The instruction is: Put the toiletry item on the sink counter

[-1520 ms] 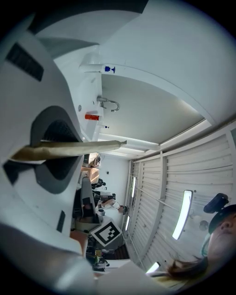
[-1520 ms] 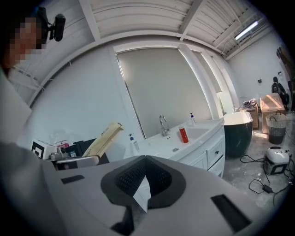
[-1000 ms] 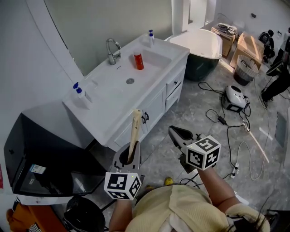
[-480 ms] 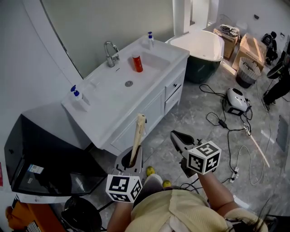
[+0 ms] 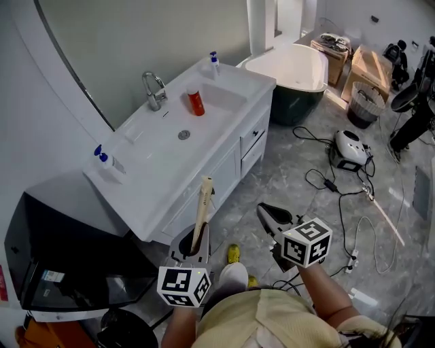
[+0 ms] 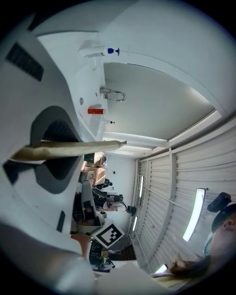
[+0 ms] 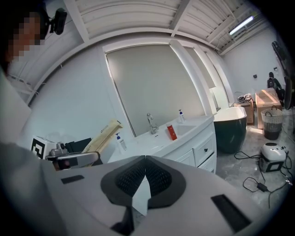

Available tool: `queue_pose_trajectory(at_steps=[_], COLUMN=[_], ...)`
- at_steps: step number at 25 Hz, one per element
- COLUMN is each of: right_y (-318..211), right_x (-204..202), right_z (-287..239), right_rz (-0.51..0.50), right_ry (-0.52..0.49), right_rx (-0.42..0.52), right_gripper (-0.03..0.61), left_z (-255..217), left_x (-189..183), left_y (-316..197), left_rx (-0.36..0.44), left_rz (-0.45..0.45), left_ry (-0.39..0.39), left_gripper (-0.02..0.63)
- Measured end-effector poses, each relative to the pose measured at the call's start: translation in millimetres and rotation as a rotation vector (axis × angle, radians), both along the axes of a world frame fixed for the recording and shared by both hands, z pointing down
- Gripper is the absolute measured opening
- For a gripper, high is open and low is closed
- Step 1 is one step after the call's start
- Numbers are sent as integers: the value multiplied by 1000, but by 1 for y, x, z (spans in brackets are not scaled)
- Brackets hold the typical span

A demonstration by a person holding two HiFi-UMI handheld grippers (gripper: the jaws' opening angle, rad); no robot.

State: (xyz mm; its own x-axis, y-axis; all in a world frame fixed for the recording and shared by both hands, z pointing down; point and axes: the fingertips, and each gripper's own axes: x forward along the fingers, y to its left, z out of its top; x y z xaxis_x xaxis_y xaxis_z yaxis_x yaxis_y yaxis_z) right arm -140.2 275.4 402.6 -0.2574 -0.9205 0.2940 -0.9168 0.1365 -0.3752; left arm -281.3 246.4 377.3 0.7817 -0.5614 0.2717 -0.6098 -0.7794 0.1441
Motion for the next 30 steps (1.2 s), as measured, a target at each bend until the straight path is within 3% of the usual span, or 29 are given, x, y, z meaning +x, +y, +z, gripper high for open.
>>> queue_pose_trajectory(at_steps=[30], right_y=[-155], right_x=[30], right_z=[-2], right_rz=[49], right_ry=[50], right_rx=[-43], right_gripper=[26], left_z=[5], left_x=[45], left_y=[-154], left_rx=[-39], left_rz=[117], left_ry=[31], left_gripper=[60])
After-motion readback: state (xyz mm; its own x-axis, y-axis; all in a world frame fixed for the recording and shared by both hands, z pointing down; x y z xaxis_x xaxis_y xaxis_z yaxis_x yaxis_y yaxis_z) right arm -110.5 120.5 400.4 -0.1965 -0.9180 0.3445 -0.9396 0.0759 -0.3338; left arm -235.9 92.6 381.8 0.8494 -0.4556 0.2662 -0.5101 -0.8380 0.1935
